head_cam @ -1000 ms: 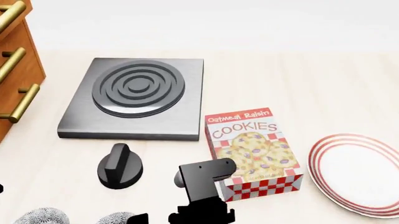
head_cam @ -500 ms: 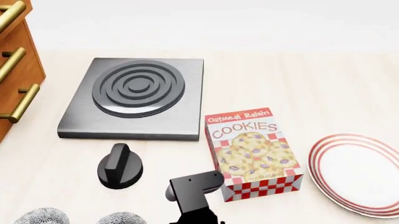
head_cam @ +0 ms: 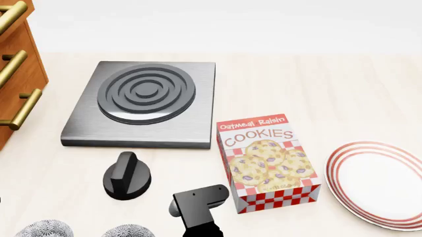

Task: Pick the akita bowl from table center and place it on the plate.

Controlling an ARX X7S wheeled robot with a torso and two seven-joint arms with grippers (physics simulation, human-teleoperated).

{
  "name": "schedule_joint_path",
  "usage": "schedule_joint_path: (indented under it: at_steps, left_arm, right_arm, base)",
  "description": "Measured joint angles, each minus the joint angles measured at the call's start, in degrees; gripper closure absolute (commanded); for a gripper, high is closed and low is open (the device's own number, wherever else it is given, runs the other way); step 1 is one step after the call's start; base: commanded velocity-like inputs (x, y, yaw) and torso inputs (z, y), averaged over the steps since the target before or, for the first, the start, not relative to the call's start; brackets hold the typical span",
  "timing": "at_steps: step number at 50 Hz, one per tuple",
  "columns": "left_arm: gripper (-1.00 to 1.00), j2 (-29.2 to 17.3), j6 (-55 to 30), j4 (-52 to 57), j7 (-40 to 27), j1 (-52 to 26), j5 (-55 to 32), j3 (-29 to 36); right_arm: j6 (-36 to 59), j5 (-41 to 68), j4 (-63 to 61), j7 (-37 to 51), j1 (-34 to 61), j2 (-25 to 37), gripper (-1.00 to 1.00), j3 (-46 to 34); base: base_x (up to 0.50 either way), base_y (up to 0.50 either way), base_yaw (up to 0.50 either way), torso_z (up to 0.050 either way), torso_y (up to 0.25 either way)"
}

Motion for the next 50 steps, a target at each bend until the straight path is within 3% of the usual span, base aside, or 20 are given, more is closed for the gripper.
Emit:
schedule_joint_path:
  at_steps: [10, 11, 30, 50]
  left_arm:
    - [-1.00, -0.24, 0.12, 0.20, -0.25, 0.18, -0.33, 0.08]
    - [-1.00, -0.26, 0.14, 0.20, -0.27, 0.19, -0.37, 0.08]
    - [-1.00, -0.71, 0.44, 0.18, -0.63, 0.38, -0.87, 0.29]
    - [-1.00, -1.21, 0.42, 0.48, -1.25, 0.06, -1.52, 0.55]
  right_arm:
    - [-0.95, 0.72, 0.98, -0.37, 0.29, 0.12, -1.00, -0.80]
    - [-1.04, 0.77, 1.06, -0.38, 0.32, 0.12, 1.00, -0.85]
    - [-1.72, 1.93, -2.80, 2.08, -0.46, 1.00, 1.00, -0.05]
    - [-5.40, -2.15, -34.95, 15.24, -7.27, 11.27, 1.00, 5.67]
  base:
    - [0.00, 0.00, 0.00, 0.000, 0.000]
    - [0.00, 0.00, 0.00, 0.000, 0.000]
    - [0.00, 0.00, 0.00, 0.000, 0.000]
    - [0.00, 0.00, 0.00, 0.000, 0.000]
